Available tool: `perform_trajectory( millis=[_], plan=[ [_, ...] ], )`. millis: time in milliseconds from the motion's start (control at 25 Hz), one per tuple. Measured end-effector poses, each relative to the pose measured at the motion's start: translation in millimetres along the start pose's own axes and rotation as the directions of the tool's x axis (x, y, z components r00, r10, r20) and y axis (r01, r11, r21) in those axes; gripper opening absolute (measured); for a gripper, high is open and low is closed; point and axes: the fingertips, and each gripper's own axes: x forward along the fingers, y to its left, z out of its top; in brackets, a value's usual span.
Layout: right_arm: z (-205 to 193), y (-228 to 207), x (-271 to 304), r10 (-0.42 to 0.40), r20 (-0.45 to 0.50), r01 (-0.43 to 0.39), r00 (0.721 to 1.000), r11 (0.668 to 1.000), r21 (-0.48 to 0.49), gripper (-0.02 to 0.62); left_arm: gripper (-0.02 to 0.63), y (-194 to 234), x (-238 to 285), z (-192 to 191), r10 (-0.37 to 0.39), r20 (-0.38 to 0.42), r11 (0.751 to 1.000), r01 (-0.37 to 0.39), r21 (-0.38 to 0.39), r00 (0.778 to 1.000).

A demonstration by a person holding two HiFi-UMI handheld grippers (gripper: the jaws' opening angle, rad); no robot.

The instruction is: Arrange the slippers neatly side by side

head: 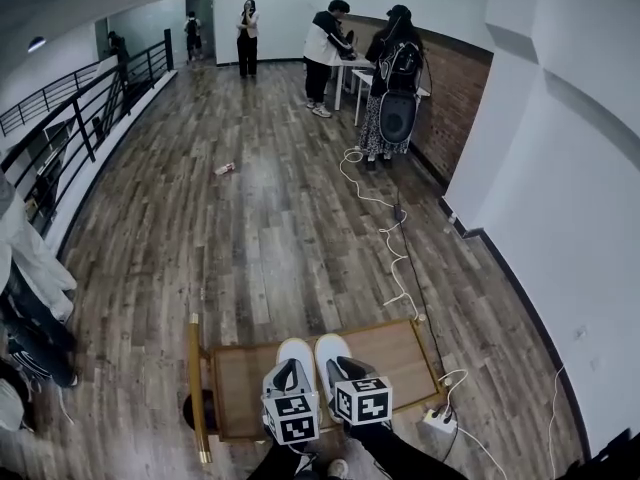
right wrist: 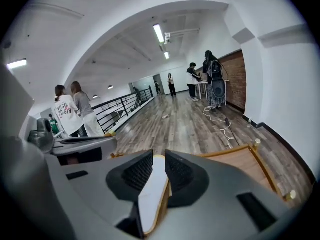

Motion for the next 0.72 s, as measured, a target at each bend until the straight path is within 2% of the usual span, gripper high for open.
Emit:
perform_trajectory(
  millis=[320,400,480,720],
  plan=[
    [21,8,-19,-0.006,0.103,0.012,0.995,0.998,-0.057,0.07,-0.002,-4,-5,19,0.006,0.019,1.0,-0.006,0.0,1.0],
    [21,7,-25,-0.015,0.12,0.023,0.993,0.997,-0.069,0.026,-0.002,-5,-10,21,0.009,0.025,1.0,-0.009,0.0,1.0],
    [19,7,-28,-0.02,0.125,0.029,0.992,0.997,-0.073,-0.002,-0.002,-5,-12,22,0.01,0.035,1.0,-0.01,0.005,0.999],
    [17,11,-34,-0.006,0.128,0.019,0.992,0.995,-0.094,-0.002,-0.002,-7,-17,17,0.006,0.036,1.0,-0.007,0.009,0.999]
  ],
)
